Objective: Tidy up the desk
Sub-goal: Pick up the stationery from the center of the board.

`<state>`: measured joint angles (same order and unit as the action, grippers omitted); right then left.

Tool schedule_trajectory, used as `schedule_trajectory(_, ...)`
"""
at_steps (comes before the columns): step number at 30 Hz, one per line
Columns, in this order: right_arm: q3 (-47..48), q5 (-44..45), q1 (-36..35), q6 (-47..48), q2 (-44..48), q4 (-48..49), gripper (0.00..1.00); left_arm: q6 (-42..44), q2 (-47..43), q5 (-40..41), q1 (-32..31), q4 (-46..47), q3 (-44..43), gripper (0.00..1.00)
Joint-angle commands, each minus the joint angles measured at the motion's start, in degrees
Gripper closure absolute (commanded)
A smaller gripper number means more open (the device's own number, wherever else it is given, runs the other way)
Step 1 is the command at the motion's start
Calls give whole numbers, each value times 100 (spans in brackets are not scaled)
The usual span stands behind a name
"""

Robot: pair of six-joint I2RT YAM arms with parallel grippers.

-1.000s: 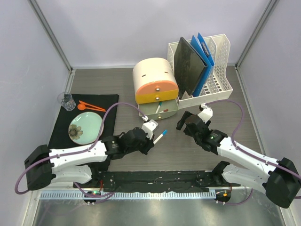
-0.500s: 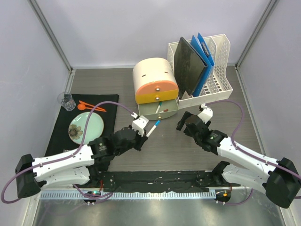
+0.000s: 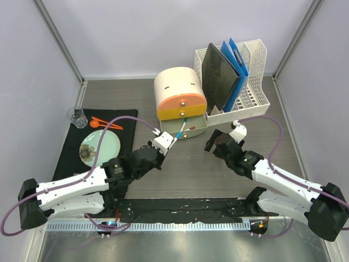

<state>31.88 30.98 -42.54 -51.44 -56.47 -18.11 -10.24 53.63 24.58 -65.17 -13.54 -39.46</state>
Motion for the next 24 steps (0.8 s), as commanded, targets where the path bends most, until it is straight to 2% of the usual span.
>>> schedule_trajectory(1, 11, 215, -17, -121, 92, 71, 7, 268, 209, 171, 162, 238, -369, 100)
schedule_trajectory(7, 11, 242, -17, -94, 101, 36, 7, 443, 464, -164, 417, 378, -527, 100)
schedule_trajectory(11, -6, 268, -17, -85, 136, 18, 7, 593, 447, -549, 881, 545, -676, 100)
schedule_trajectory(15, 2, 215, -17, -103, 136, 18, 7, 847, 534, -1295, 1427, 493, -914, 100)
schedule_trajectory(21, 64, 127, -8, -199, 180, -61, 7, 1612, 754, -1930, 1761, 607, -1107, 100)
schedule_trajectory(24, 3, 136, -17, -235, 171, -35, 7, 1744, 1026, -2692, 2086, 528, -1300, 100)
